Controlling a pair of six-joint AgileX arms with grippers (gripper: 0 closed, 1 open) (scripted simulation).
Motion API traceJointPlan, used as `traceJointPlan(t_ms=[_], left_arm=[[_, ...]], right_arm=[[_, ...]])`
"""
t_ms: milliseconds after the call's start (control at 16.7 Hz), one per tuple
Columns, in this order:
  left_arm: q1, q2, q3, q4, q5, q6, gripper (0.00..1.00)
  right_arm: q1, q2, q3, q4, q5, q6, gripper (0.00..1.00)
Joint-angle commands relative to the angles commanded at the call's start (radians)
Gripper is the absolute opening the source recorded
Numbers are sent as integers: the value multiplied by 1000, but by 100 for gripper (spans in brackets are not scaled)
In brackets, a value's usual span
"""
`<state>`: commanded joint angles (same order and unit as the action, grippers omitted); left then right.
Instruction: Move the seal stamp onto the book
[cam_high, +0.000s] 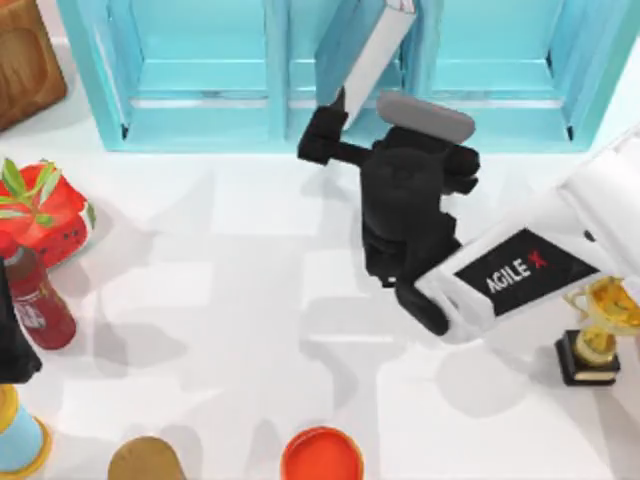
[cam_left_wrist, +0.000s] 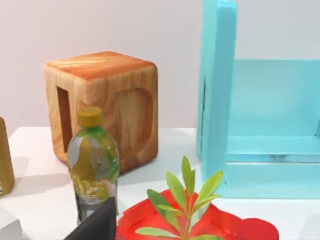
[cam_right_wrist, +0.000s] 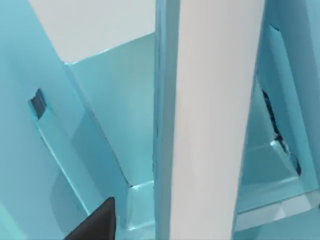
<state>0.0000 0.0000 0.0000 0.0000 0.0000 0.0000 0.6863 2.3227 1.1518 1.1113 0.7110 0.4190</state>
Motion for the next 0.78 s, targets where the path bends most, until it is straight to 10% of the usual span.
traceJointPlan(t_ms=[780], left_arm=[[0, 0, 0, 0, 0, 0, 100]], right_arm=[[-13, 114, 149, -16, -11, 14, 100]])
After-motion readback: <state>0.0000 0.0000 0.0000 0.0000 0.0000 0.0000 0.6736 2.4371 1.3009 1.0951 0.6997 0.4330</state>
